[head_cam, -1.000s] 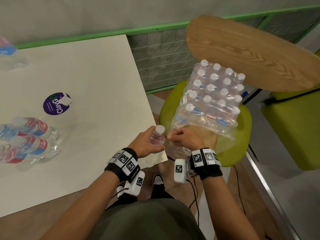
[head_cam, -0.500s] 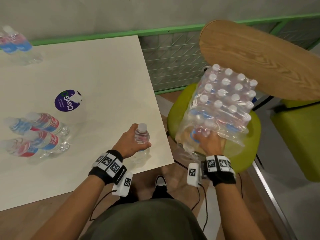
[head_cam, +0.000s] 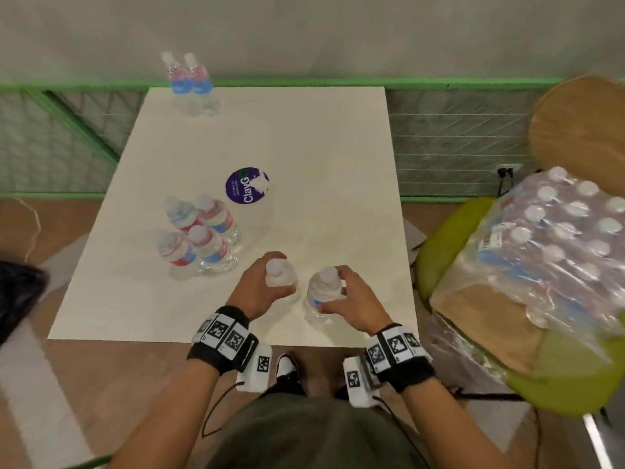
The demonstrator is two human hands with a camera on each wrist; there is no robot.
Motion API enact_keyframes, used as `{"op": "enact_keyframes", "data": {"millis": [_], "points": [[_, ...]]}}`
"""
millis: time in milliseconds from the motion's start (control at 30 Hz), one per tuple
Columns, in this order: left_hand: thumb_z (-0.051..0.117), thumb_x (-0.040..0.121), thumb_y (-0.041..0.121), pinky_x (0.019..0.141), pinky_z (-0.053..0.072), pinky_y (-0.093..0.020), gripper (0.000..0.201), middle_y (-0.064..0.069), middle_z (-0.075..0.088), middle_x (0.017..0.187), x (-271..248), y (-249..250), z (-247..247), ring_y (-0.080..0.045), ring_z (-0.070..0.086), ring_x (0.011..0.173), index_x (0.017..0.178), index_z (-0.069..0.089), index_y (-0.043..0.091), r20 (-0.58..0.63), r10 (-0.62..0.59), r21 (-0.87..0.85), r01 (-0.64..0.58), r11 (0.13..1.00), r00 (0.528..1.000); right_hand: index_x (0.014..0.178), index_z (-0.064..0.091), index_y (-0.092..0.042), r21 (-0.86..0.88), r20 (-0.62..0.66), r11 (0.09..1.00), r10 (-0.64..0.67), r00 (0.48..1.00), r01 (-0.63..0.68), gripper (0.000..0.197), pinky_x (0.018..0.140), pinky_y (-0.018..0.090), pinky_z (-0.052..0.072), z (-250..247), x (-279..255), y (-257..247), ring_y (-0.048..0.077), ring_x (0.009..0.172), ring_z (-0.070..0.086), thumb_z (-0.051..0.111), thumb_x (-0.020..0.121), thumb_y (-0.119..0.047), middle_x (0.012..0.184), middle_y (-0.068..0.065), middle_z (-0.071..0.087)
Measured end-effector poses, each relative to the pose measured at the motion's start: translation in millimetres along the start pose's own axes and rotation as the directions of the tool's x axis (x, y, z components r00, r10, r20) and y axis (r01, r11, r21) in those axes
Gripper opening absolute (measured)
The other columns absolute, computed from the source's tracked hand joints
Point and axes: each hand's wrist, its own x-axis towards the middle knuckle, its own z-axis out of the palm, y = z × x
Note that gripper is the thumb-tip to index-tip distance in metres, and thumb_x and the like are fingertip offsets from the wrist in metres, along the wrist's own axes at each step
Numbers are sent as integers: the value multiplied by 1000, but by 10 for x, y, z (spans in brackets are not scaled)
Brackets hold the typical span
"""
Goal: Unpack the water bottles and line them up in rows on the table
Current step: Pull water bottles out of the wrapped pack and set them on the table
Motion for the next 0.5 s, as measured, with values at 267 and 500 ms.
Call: {"op": "enact_keyframes", "data": {"millis": [267, 500], "points": [[77, 75, 23, 84, 37, -28, 63, 3, 53, 113, -12, -271, -499, -16, 51, 104, 127, 42, 14, -298, -131, -82, 111, 990, 945, 123, 50, -13, -15, -52, 991, -132, 990, 132, 60, 90, 31, 47, 710, 736, -624, 19, 101, 57, 79, 69, -10, 116, 7, 62], [75, 76, 19, 92, 41, -33, 51, -5, 55, 118, 342, -248, -328, -22, 52, 109, 117, 46, 12, -355, -98, -113, 62, 992, 930, 123, 51, -7, -153, -65, 983, -113, 991, 102, 52, 94, 37, 47, 659, 1245, -1101, 27, 108, 58, 71, 75, -10, 118, 11, 61]]}}
